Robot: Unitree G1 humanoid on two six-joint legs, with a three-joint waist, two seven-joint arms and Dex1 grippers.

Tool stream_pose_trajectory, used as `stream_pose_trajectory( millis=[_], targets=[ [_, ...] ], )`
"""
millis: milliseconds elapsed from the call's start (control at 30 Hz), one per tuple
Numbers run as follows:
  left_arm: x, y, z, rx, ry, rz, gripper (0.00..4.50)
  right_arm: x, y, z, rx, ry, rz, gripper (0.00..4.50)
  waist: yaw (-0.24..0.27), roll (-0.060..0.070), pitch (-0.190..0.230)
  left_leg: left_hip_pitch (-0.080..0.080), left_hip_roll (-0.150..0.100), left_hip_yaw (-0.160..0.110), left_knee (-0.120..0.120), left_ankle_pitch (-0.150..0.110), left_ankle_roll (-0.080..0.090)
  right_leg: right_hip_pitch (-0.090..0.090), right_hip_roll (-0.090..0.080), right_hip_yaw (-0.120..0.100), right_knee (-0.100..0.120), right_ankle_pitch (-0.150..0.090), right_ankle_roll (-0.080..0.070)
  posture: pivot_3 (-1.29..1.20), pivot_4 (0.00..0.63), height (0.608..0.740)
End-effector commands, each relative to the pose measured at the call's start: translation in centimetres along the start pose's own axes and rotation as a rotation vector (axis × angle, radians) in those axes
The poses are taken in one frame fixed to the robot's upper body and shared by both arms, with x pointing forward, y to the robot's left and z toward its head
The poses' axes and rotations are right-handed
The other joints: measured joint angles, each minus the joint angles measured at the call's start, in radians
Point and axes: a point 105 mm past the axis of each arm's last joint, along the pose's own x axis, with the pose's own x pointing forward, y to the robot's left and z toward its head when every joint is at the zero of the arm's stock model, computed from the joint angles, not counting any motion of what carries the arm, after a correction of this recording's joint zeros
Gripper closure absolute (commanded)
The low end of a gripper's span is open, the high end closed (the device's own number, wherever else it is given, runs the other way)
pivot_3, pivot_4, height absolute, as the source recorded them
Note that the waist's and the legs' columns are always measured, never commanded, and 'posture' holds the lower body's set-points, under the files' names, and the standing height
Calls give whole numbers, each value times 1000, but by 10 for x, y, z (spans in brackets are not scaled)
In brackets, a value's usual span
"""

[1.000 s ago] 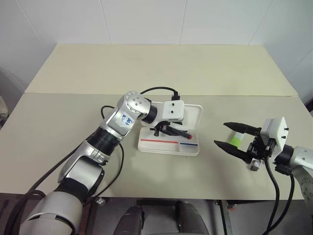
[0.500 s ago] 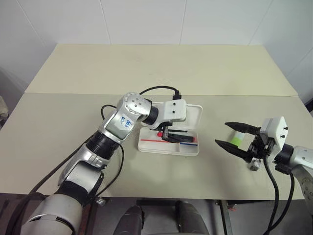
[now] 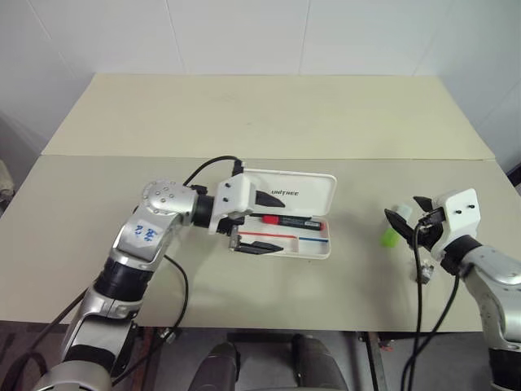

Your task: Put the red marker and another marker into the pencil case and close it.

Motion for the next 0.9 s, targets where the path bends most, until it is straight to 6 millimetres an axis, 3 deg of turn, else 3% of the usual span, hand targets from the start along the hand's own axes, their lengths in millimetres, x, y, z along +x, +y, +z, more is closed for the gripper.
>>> stream_pose_trajectory(
  millis=[33,300,433,633,900],
  targets=[
    [-16,-3,6,89,-12,10,27,2,-19,-6,61,33,-165,972,0,1,0,0,0,0,0,0,0,0,0,0,0,0,0,0,150,740],
    [-36,-7,9,85,-56,-15,27,14,-16,-27,189,160,-247,972,-3,1,0,1,0,0,-1,0,0,0,0,0,0,1,-1,0,150,740],
    [-43,-3,7,95,-39,16,27,19,-11,-25,244,185,-237,972,-3,1,0,1,0,0,-1,0,0,0,1,0,0,1,-1,0,150,740],
    [-46,1,7,103,-28,44,27,26,1,-7,254,188,-163,972,-4,1,0,1,1,0,-1,0,0,0,1,0,0,1,-1,0,150,740],
    [-44,5,7,112,-32,63,27,33,-7,-15,200,300,-229,972,-3,1,0,0,0,0,-2,0,0,-1,1,0,-1,1,-1,0,150,740]
  ],
)
